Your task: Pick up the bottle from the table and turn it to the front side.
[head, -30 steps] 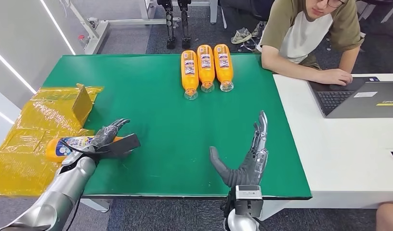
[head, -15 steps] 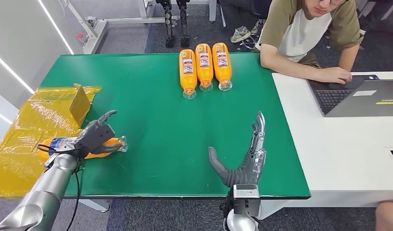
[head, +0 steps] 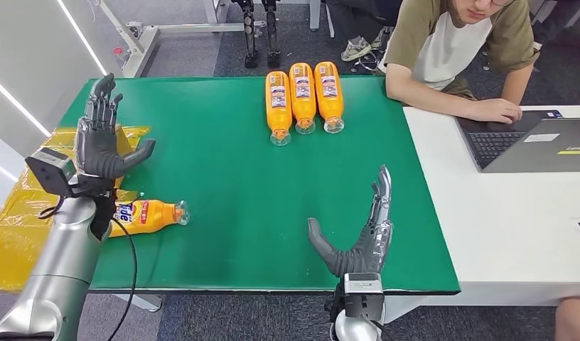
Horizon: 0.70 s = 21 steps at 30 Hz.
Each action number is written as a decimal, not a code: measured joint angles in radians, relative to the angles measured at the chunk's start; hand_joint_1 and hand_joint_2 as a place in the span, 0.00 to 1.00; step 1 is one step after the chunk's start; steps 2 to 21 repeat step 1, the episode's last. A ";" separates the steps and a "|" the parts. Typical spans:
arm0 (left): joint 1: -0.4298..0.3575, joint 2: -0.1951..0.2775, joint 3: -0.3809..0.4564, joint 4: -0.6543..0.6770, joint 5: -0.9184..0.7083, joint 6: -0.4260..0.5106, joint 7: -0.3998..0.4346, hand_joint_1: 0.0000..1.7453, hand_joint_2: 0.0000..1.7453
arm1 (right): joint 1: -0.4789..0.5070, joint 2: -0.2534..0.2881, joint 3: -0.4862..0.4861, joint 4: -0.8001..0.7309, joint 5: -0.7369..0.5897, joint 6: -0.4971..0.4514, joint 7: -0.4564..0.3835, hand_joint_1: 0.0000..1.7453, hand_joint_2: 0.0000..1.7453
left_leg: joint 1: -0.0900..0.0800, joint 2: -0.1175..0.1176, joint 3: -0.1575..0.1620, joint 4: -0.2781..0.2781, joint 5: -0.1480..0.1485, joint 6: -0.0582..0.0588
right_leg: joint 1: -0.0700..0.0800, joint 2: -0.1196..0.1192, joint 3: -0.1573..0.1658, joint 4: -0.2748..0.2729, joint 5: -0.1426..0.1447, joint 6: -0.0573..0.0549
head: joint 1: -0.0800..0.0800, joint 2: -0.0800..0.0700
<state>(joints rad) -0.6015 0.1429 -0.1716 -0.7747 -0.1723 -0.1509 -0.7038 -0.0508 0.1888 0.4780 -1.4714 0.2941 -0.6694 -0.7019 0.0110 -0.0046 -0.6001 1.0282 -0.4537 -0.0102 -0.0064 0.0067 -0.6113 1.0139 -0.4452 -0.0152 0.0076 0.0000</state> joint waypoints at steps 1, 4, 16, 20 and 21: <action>0.004 -0.004 -0.011 -0.026 0.020 0.005 0.000 0.00 1.00 | 0.000 0.000 0.000 0.000 0.001 0.000 0.000 0.00 1.00 | 0.000 0.000 0.000 0.000 0.000 0.000 | 0.000 0.000 0.000 0.000 0.000 0.000 | 0.000 0.000; 0.004 -0.004 -0.011 -0.026 0.020 0.005 0.000 0.00 1.00 | 0.000 0.000 0.000 0.000 0.001 0.000 0.000 0.00 1.00 | 0.000 0.000 0.000 0.000 0.000 0.000 | 0.000 0.000 0.000 0.000 0.000 0.000 | 0.000 0.000; 0.004 -0.004 -0.011 -0.026 0.020 0.005 0.000 0.00 1.00 | 0.000 0.000 0.000 0.000 0.001 0.000 0.000 0.00 1.00 | 0.000 0.000 0.000 0.000 0.000 0.000 | 0.000 0.000 0.000 0.000 0.000 0.000 | 0.000 0.000; 0.004 -0.004 -0.011 -0.026 0.020 0.005 0.000 0.00 1.00 | 0.000 0.000 0.000 0.000 0.001 0.000 0.000 0.00 1.00 | 0.000 0.000 0.000 0.000 0.000 0.000 | 0.000 0.000 0.000 0.000 0.000 0.000 | 0.000 0.000; 0.004 -0.004 -0.011 -0.026 0.020 0.005 0.000 0.00 1.00 | 0.000 0.000 0.000 0.000 0.001 0.000 0.000 0.00 1.00 | 0.000 0.000 0.000 0.000 0.000 0.000 | 0.000 0.000 0.000 0.000 0.000 0.000 | 0.000 0.000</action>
